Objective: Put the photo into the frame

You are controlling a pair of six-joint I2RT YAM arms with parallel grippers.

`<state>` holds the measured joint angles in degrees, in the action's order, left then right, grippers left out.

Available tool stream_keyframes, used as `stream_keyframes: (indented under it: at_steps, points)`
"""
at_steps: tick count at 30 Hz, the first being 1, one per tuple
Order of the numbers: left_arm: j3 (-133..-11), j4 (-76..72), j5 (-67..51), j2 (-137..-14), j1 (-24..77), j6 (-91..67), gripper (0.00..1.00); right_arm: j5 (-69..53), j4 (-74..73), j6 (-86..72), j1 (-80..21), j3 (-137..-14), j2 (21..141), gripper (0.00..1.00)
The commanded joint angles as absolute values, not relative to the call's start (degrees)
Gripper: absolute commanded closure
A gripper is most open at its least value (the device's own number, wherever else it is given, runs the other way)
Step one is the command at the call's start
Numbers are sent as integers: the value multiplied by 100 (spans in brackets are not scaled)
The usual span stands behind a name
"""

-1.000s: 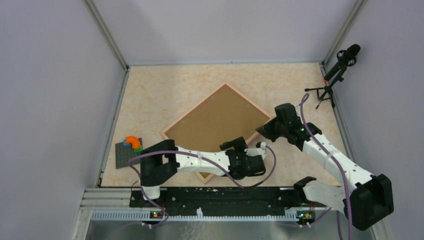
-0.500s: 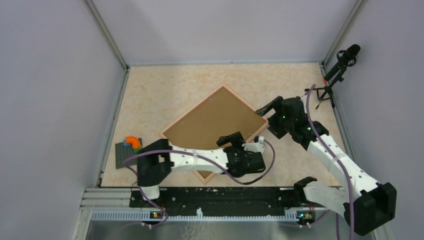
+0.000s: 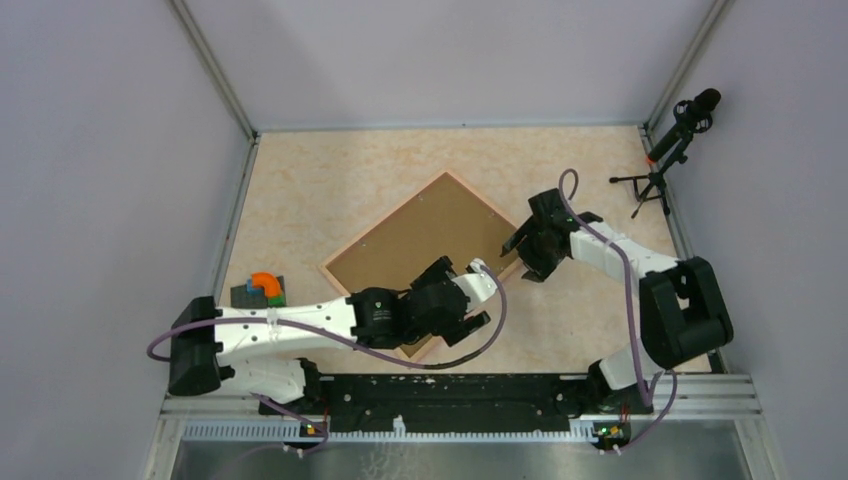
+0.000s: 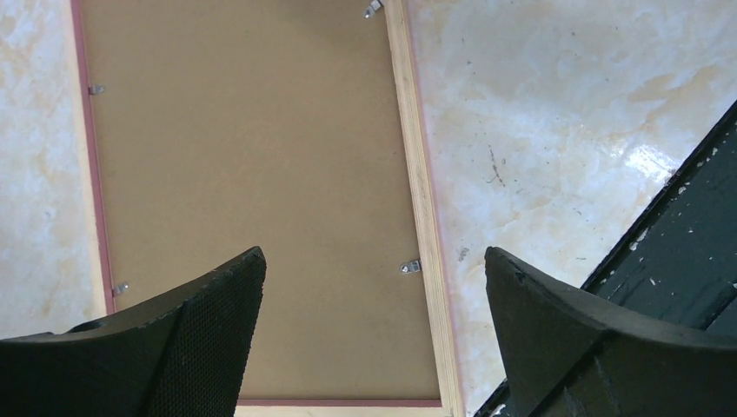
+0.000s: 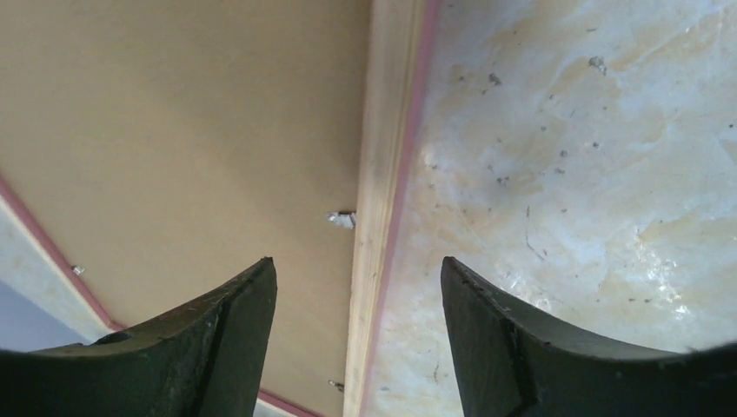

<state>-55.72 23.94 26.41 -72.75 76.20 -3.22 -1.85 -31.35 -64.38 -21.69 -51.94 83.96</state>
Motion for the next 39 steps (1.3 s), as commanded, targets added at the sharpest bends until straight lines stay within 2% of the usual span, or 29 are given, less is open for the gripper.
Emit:
stream_keyframes:
  at_steps: [1,4,8,14,17,23,27,30,32,34,37,39]
  points:
    - [-5467,2028,2395,-7453,7588,-386,1,-275,-3272,-6623,-2019,-5681,8973,35]
    - [-5487,1964,2426,-7695,7589,-546,1,-361,-3291,-6616,-1838,-5815,9409,48]
    - [-5809,2217,2700,-8380,7576,-915,1,-394,-3407,-6507,-1665,-5963,9754,58]
    - [-6291,2440,2833,-9206,7577,-1085,1,-489,-3443,-6582,-1661,-5932,9876,80]
    - [-6483,2460,2861,-9547,7586,-1006,1,-451,-3714,-6656,-1655,-6039,9885,100]
    - [-7071,2812,3284,-10414,7626,-1069,1,-732,-5105,-6467,-1508,-6860,9827,100]
    - [-7405,3135,3840,-10938,7720,-1125,1,-1161,-6205,-5790,-1488,-7911,10342,100]
    - [-7660,3590,4792,-11361,7816,-1185,1,-958,-7217,-5405,-1511,-8564,10777,100]
    - [-7960,4193,5648,-11806,7809,-1456,2,-1130,-7241,-5303,-1496,-8458,10713,100]
    - [-8225,4749,6182,-12105,7792,-1792,8,-1494,-6788,-5446,-1470,-7964,10375,100]
    - [-8393,5317,6676,-12275,7781,-2187,28,-1813,-6286,-5717,-1459,-7362,9849,100]
    - [-8348,5463,6851,-12211,7778,-2280,34,-1845,-6268,-5782,-1460,-7218,9590,100]
